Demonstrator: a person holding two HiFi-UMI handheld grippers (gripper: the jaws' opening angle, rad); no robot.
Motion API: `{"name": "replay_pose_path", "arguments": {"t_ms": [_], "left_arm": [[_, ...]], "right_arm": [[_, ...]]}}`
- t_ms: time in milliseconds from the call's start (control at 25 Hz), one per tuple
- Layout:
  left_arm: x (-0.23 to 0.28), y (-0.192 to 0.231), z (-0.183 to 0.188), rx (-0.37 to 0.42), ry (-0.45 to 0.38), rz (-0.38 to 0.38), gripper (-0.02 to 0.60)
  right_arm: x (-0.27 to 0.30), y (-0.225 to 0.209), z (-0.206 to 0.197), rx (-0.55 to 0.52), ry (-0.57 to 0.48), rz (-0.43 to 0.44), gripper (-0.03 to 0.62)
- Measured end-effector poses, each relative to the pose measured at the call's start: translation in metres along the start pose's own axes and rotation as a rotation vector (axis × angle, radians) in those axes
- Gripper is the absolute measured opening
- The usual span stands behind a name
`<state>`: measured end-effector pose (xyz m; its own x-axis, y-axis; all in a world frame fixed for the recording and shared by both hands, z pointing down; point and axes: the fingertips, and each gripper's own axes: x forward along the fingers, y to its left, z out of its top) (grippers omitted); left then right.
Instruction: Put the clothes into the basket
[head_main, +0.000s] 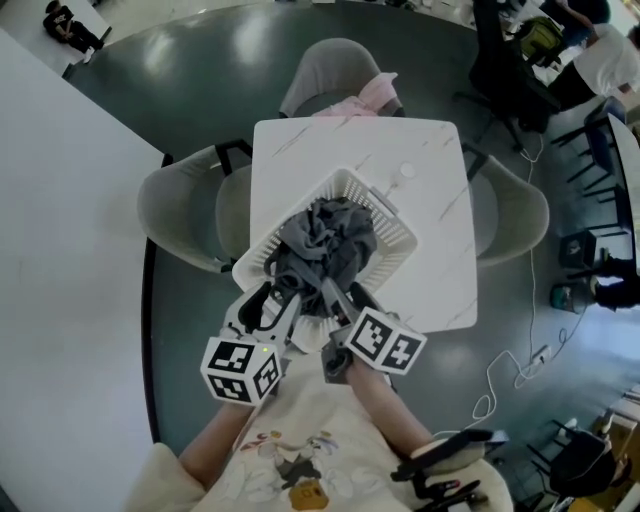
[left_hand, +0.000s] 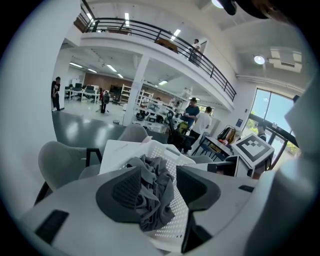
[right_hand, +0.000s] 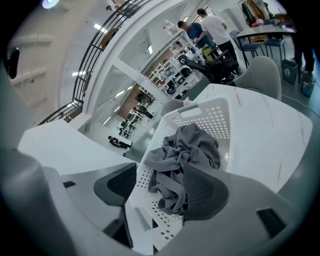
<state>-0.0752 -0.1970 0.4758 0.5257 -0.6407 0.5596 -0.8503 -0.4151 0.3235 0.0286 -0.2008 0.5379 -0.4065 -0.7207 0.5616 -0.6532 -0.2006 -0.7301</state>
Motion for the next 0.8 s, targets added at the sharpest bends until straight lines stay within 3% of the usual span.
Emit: {"name": "replay_pose_path", "arguments": {"t_ms": [600,680,800], "left_arm": [[-0.031,-0.011,-0.023,-0.010,-0.017,-0.068,0.218],[-0.034,-0.012,-0.026,-0.011,-0.022,-0.079,0.218],[-0.040,-0.015,-0.032,-0.012,-0.029,-0.095,0.216]], "right_arm": [[-0.032,0.031,-0.019,-0.095,-0.072,0.072,0.268],[-0.036,0.035,-0.021,-0.112,-0.084,0.088,0.250],[-0.044,0.041,-0.027,-0.125,-0.102,0.111,0.167]]}}
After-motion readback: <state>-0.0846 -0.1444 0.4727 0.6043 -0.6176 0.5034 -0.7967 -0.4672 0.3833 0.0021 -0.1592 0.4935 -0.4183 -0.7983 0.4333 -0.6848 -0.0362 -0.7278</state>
